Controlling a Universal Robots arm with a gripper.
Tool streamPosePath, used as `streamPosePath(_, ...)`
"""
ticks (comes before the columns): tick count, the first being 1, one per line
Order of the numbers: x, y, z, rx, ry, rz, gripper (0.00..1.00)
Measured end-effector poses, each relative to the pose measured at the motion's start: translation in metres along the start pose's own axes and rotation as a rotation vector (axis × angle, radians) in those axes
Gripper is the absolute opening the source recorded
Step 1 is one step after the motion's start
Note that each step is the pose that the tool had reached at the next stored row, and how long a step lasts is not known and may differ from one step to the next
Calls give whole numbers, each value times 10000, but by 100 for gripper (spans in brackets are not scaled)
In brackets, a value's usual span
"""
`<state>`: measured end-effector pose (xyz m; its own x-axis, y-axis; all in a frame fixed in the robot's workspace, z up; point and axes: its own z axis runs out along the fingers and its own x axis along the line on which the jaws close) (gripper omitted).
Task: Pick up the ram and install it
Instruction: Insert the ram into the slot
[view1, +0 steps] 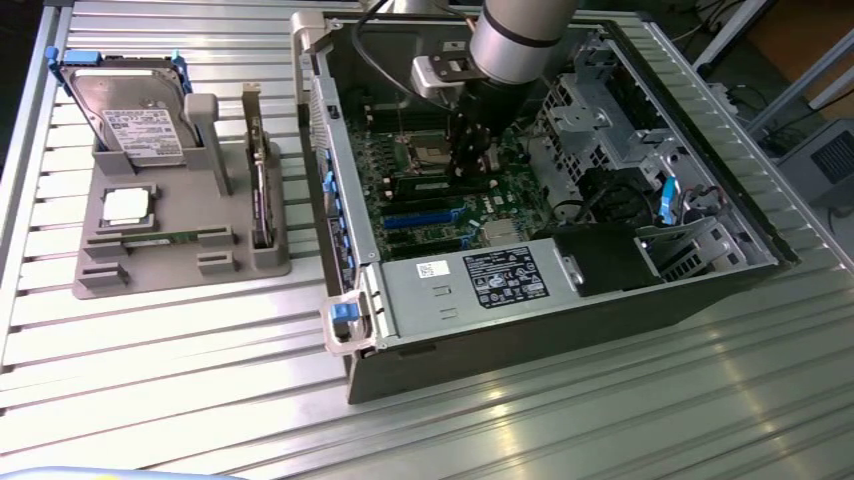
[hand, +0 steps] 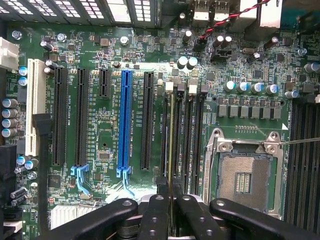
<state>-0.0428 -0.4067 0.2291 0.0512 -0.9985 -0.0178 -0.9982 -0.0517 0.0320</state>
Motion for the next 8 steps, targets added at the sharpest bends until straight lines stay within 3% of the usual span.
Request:
streamPosePath(1,1,1,-2,-6,8,2,19)
streamPosePath(3,1,2,-27,-7,10,2,19)
streamPosePath(8,-23,9,-275,-4,-10,1,18)
